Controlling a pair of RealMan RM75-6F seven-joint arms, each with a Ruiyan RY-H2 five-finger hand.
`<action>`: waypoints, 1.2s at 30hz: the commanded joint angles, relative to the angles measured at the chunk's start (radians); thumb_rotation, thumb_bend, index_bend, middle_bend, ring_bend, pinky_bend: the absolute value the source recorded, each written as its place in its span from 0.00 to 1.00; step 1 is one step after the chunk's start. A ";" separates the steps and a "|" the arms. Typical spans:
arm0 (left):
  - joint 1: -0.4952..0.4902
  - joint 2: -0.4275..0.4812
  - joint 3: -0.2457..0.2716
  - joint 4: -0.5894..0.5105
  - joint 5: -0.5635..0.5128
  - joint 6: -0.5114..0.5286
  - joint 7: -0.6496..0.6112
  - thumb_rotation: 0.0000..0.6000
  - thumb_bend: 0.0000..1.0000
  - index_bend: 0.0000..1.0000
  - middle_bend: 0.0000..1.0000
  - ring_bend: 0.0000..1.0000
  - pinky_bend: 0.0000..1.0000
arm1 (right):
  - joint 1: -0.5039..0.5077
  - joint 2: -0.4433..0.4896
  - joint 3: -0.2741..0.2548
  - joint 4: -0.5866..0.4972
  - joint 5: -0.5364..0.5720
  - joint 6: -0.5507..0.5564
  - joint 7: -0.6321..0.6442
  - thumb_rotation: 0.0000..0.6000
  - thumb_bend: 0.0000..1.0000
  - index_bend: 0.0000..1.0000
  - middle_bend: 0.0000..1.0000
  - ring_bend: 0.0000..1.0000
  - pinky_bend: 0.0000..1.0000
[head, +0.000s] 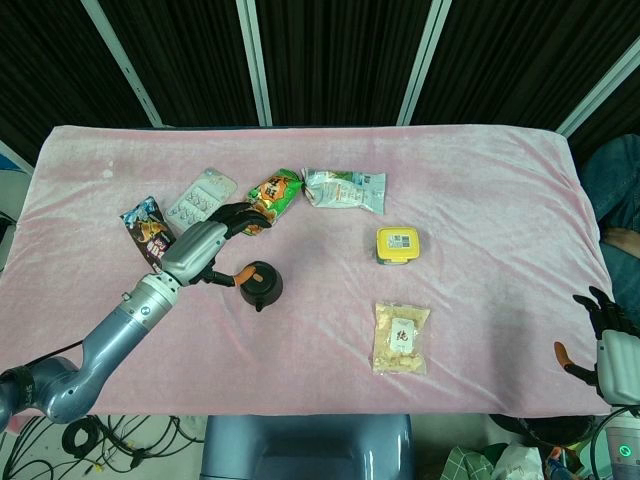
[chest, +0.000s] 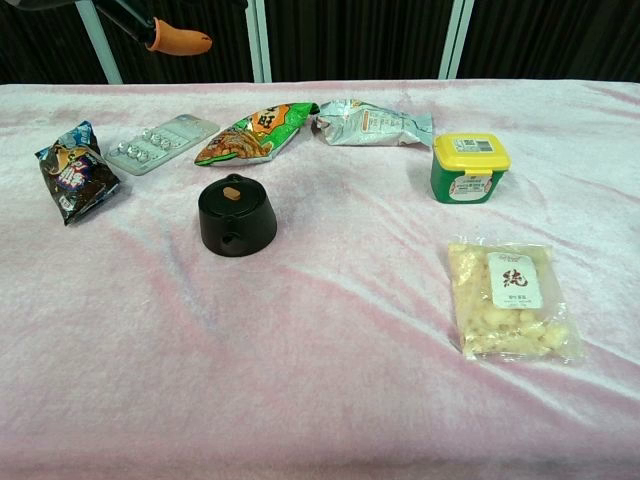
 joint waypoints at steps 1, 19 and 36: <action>-0.005 -0.002 0.005 0.006 -0.006 -0.004 0.010 1.00 0.35 0.22 0.16 0.00 0.00 | 0.001 -0.001 0.000 0.000 0.001 -0.001 0.000 1.00 0.25 0.20 0.08 0.13 0.21; -0.016 -0.077 0.042 0.038 0.010 0.052 0.123 1.00 0.35 0.20 0.16 0.00 0.00 | 0.002 0.006 0.000 0.007 0.000 -0.008 0.013 1.00 0.25 0.20 0.08 0.13 0.21; -0.028 -0.178 0.104 0.237 -0.003 0.014 0.177 1.00 0.32 0.26 0.16 0.00 0.00 | -0.004 0.011 0.001 0.007 -0.002 -0.001 0.032 1.00 0.26 0.20 0.08 0.13 0.21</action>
